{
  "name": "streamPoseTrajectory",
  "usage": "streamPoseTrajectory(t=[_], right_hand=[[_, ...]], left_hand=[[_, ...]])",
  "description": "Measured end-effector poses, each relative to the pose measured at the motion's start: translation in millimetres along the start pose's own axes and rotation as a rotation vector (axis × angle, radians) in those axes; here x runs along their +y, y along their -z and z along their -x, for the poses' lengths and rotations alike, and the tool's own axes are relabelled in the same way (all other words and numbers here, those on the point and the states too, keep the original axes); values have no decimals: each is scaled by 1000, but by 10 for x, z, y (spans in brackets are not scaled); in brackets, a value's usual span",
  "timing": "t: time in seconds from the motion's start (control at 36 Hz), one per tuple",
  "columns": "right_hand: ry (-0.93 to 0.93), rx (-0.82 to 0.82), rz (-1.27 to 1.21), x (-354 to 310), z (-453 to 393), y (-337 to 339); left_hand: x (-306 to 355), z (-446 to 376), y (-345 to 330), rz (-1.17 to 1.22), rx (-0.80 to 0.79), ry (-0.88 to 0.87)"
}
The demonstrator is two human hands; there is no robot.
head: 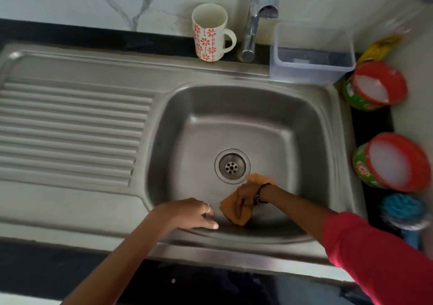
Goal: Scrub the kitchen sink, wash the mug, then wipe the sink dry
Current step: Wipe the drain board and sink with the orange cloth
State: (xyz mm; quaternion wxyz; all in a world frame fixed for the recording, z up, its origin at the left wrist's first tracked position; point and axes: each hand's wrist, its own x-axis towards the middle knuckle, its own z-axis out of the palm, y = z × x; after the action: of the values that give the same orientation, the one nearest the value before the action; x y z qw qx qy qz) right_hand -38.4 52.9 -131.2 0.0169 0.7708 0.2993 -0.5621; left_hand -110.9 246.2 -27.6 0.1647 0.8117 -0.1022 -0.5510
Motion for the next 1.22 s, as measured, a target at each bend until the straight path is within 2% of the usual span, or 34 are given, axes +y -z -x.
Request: streamPoseTrajectory(t=[0.06,0.08,0.14,0.19,0.28,0.36,0.53,0.58,0.64,0.81,0.83,0.89,0.92,0.97,1.06,1.08,1.14,1.22], right_hand=[[-42,-102,18,150,-17,11],[-127,-127,-34,191,41,80],[-185,-93,-79,265,183,267],[-151,43,-100,400,277,467],[-249,433,-319,685,388,698],[-293,512,-279,810,535,834],[-515,563,-468,1013,348,523],[-523,565,-481,1067,233,374],[-571,517,-518,974,267,275],[-494,534,-561,604,441,-40],[-522,555,-607,578,461,-137],[-578,566,-924,467,561,-314],[-588,556,-1093,434,569,-392],[-589,484,-1206,255,660,-455],[-587,363,-1257,170,546,-457],[-593,274,-1119,127,498,-459],[-488,94,-788,166,245,-552],[-355,-43,-547,679,-563,-841]], left_hand=[[41,-20,1,1,-14,-22],[64,-27,5,3,-17,-28],[103,-47,10,-7,-21,-36],[131,-84,9,-21,-18,-33],[172,-138,1,-21,13,-28],[222,-176,-14,-36,48,-30],[243,-251,-84,-81,13,-23],[249,-254,-95,-99,11,-27],[251,-249,-97,-99,13,-28],[206,-216,-80,-91,14,-50],[195,-205,-73,-83,13,-55],[178,-177,-54,-74,17,-68],[169,-162,-43,-71,21,-74],[149,-127,-22,-65,26,-80],[105,-77,5,-77,22,-83],[85,-64,12,-84,22,-82],[46,-40,26,-95,27,-73],[-5,8,46,-109,40,-58]])
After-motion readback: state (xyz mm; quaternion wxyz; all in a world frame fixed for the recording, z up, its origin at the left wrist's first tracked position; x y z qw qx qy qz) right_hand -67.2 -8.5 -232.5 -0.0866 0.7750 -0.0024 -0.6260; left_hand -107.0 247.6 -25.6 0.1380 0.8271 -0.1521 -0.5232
